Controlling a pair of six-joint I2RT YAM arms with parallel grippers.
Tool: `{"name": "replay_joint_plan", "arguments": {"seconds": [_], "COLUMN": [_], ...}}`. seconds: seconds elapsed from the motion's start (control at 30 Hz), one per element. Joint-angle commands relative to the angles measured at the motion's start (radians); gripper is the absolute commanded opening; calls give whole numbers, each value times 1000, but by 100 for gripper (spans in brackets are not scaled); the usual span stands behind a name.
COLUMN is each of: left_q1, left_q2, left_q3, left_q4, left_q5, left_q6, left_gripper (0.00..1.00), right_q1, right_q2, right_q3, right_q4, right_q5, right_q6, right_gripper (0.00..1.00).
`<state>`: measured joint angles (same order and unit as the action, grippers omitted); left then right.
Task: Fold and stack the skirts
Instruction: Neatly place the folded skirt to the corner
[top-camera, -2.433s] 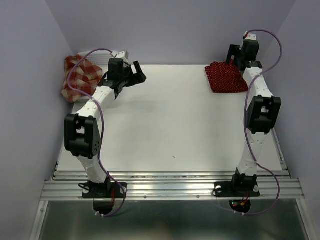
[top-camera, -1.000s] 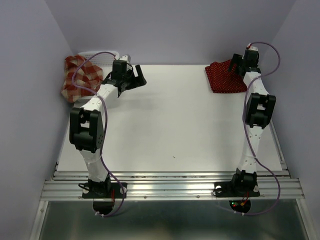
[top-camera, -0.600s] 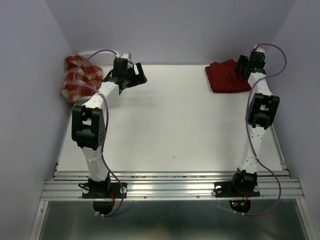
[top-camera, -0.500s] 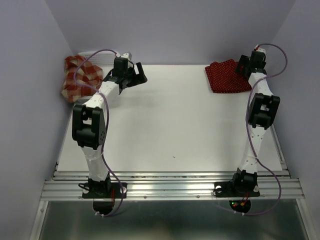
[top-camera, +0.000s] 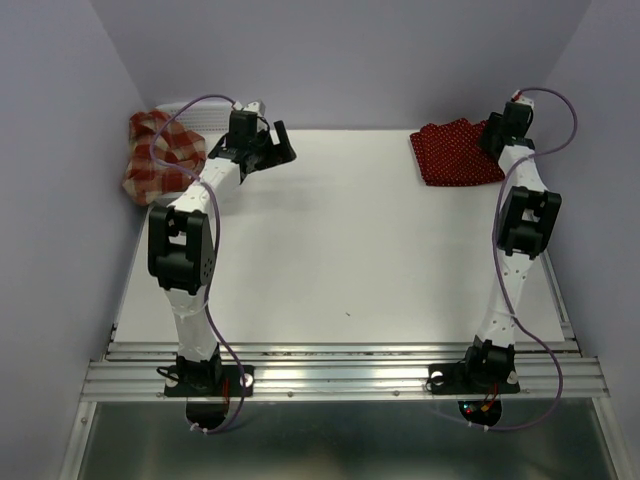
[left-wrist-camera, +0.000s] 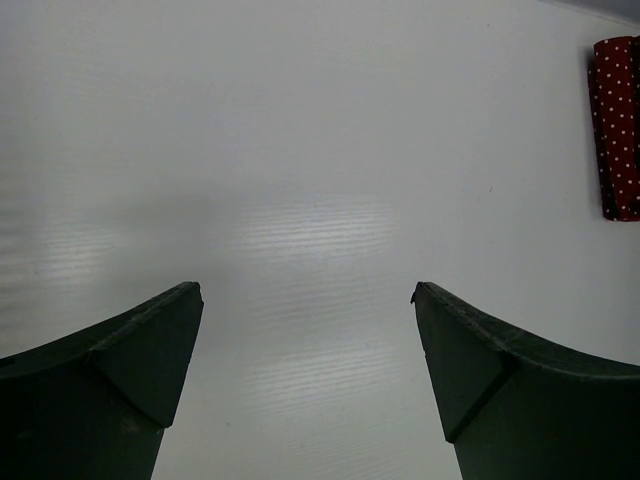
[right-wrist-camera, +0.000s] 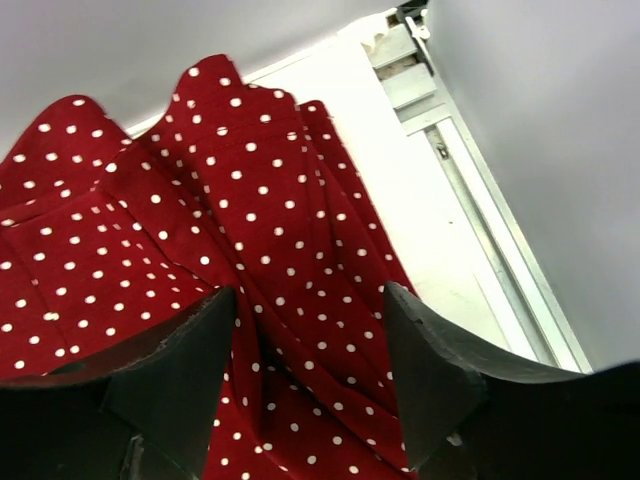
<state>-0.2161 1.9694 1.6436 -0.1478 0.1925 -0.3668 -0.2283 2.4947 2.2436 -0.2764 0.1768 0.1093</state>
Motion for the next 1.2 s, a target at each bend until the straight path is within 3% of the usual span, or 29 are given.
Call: {"name": "replay_joint_plan", "arguments": {"seconds": [0.0, 0.2, 0.43, 0.6, 0.73, 0.8, 0.97, 1.17], "left_q1": [0, 0, 0, 0, 0, 0, 1, 4], "left_q2": [9, 13, 22, 25, 28, 28, 8, -84], "left_q3": [56, 62, 73, 81, 85, 90, 81, 22], "left_q4": [7, 8, 7, 2, -3, -3, 22, 45], "left_q5": [19, 27, 35, 35, 28, 27, 7, -63], "left_q6": [12, 11, 12, 17, 22, 25, 34, 54], "left_gripper": [99, 99, 99, 99, 99, 99, 99, 99], "right_q1": [-23, -32, -32, -42, -42, -42, -42, -42], "right_q2": [-39, -57, -62, -28, 16, 21, -19, -173], "right_q3": [-7, -47, -82, -43, 14, 37, 54, -50], "right_q4": [43, 43, 40, 40, 40, 40, 81, 152], "right_q5": [26, -2, -160, -11, 160, 165, 116, -60], "right_q6": [-11, -31, -74, -50, -17, -11, 24, 73], "right_gripper": [65, 59, 54, 53, 68, 73, 100, 100]}}
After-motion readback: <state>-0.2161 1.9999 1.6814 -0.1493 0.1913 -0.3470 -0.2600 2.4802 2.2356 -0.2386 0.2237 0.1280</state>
